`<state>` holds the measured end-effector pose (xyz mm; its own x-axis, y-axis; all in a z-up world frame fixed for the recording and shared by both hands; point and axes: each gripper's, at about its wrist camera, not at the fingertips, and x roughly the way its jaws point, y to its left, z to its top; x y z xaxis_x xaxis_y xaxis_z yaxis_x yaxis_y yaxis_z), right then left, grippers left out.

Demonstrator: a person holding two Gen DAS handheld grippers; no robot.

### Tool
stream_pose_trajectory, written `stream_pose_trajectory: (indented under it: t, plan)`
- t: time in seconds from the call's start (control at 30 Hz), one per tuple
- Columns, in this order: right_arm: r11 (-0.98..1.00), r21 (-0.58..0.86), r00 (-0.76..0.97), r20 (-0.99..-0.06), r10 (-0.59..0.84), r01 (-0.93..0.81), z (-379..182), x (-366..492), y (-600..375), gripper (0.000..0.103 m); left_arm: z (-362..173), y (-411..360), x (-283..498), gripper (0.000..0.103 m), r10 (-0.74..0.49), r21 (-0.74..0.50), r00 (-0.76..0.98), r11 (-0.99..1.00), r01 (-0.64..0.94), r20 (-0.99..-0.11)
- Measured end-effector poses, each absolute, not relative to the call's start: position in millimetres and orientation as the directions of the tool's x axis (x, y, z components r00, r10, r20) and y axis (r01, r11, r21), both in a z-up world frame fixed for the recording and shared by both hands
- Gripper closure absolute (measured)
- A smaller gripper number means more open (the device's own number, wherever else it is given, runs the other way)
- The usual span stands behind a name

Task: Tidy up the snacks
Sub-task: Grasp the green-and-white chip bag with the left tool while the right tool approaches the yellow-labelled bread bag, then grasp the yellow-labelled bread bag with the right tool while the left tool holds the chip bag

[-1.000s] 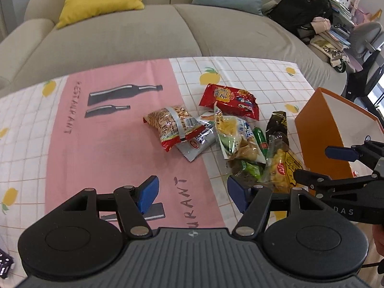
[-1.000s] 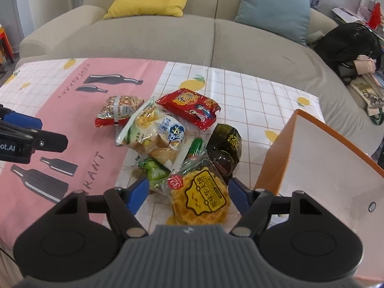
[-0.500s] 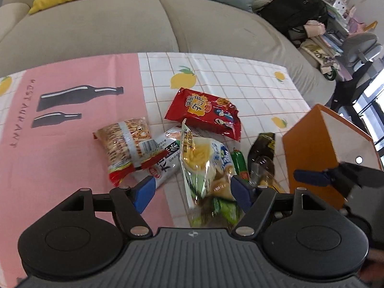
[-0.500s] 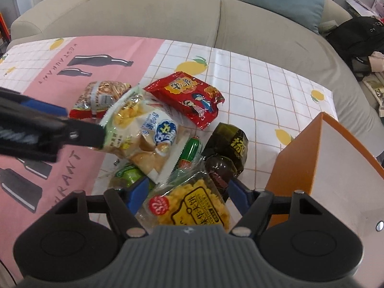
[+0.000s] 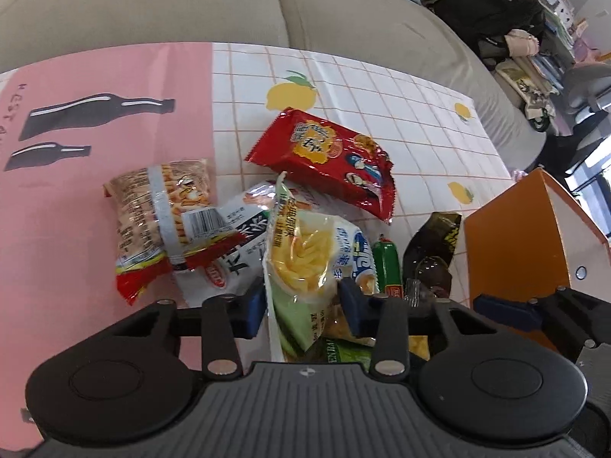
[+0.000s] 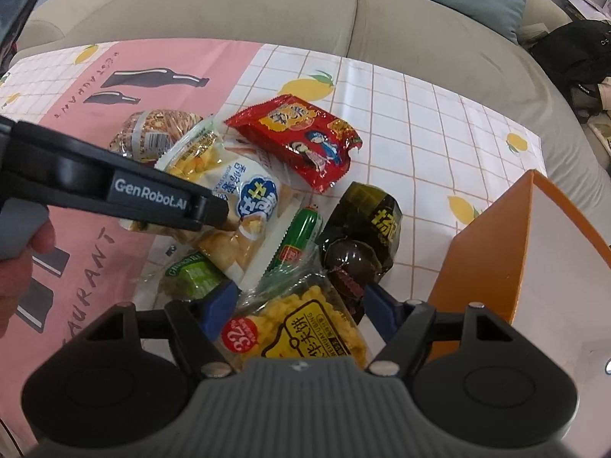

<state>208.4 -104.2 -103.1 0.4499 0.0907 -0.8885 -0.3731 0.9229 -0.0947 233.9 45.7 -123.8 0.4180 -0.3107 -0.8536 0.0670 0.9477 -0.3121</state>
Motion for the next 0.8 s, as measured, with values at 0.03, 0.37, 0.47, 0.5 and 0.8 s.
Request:
stream_pose_trajectory:
  t: [0.03,0.37,0.47,0.5,0.8]
  plan:
    - [0.923,-0.09,0.444,-0.891,0.093,-0.373,-104.1,208.5,-104.0,0.031,-122.8,46.3,231.7,0.071,-0.293,-0.294,0.421,0.954,0.065,-0.858]
    - [0.929,-0.012,0.385,-0.912,0.142,-0.371,-116.3,194.1,-93.5,0.066,-108.5,76.7,191.1,0.075,-0.206,-0.227,0.429,0.974,0.001,-0.879]
    - [0.928,0.065,0.354,-0.913,0.205,-0.367,-115.4,187.0,-87.6,0.083,-105.4,89.0,174.3,0.075,-0.187,-0.215,0.417,0.976,-0.019,-0.889]
    - [0.925,0.099,0.336,-0.913,0.23,-0.366,-115.8,184.6,-85.2,0.086,-104.8,91.8,169.4,0.075,-0.184,-0.212,0.414,0.977,-0.023,-0.892]
    - [0.906,0.139,0.328,-0.901,0.283,-0.4,-108.4,159.8,-68.6,0.084,-96.6,116.5,130.6,0.075,-0.134,-0.173,0.382,0.983,-0.069,-0.915]
